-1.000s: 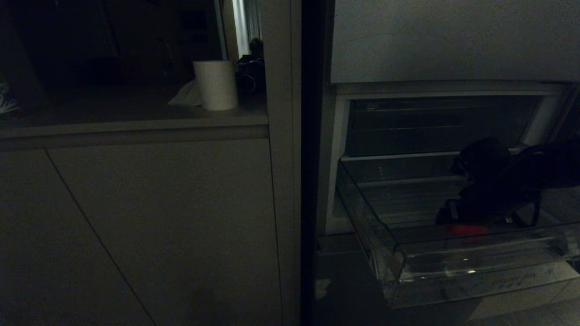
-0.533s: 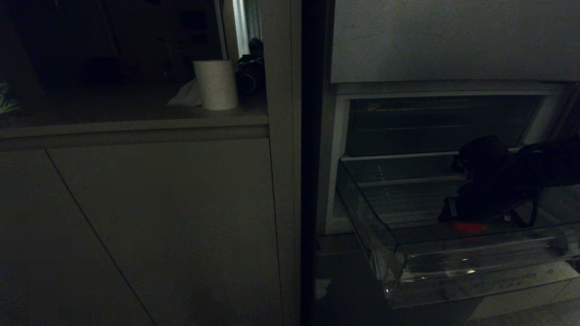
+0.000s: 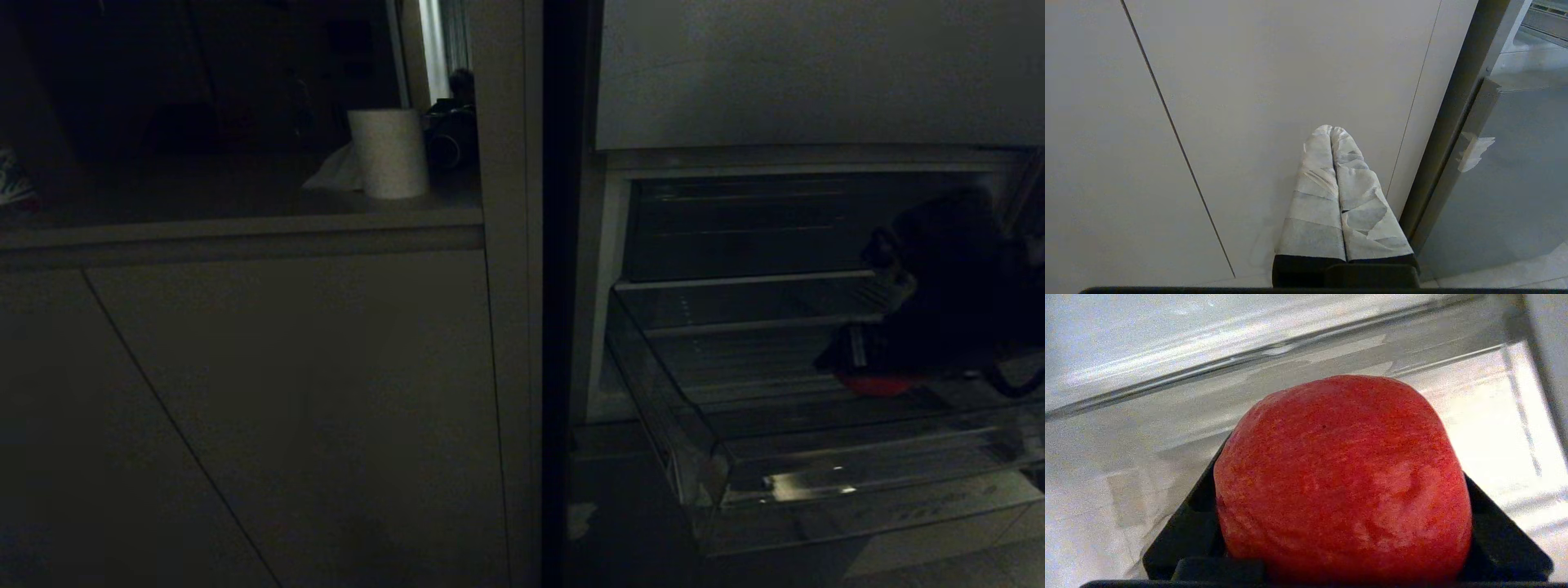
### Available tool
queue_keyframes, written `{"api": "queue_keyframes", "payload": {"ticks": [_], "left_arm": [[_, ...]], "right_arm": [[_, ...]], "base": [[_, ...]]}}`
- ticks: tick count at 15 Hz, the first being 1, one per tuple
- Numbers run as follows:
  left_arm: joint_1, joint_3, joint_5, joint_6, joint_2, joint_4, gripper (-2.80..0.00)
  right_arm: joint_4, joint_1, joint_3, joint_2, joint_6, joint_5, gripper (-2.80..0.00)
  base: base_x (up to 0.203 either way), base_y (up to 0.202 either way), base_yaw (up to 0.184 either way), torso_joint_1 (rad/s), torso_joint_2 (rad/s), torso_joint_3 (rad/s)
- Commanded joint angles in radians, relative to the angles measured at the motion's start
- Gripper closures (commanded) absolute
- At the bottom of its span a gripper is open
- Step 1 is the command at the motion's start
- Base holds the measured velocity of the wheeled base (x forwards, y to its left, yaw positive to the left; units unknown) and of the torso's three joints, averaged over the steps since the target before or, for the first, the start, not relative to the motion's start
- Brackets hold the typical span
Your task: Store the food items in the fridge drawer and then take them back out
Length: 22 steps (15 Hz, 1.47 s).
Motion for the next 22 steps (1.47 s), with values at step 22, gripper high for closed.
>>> {"api": "queue_keyframes", "payload": {"ticks": [22], "left_arm": [[0.000,0.000,0.000,-0.002,0.000,0.000,0.00]], "right_arm": [[-0.132,0.108,1.087,-1.412,-0.089,-0.047,0.00]], "base": [[0.000,0.000,0.000,0.000,0.00,0.000]]}}
